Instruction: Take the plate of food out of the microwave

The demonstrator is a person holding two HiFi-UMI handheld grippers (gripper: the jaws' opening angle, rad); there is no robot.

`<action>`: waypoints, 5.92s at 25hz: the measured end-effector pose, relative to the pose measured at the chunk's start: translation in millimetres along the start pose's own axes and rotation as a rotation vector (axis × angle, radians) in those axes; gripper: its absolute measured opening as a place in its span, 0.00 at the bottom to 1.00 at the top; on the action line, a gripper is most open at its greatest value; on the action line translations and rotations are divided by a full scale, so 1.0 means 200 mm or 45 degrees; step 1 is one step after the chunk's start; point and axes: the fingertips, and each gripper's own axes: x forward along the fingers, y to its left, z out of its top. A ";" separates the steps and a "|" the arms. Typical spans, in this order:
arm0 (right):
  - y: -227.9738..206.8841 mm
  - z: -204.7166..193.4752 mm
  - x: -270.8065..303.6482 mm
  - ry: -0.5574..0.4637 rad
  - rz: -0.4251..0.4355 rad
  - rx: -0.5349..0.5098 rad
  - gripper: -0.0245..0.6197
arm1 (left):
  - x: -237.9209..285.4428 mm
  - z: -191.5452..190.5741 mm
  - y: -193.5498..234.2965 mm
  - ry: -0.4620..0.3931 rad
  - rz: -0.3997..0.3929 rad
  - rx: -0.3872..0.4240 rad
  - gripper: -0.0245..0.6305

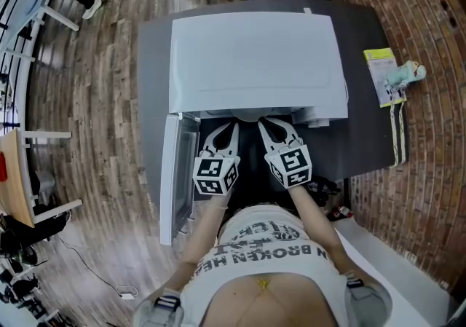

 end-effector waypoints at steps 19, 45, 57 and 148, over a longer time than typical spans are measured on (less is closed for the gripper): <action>-0.17 -0.24 0.17 0.173 -0.042 0.074 0.05 | 0.22 -0.23 0.13 0.182 0.017 -0.096 0.05; -0.32 -0.44 0.25 0.192 -0.082 0.842 0.28 | 0.35 -0.35 0.29 0.114 0.000 -0.789 0.22; -0.34 -0.46 0.29 0.158 -0.024 1.057 0.16 | 0.40 -0.37 0.30 0.094 -0.055 -0.976 0.14; -0.05 -0.48 -0.31 -0.055 -0.030 1.126 0.14 | -0.10 -0.43 -0.12 0.000 -0.251 -0.904 0.11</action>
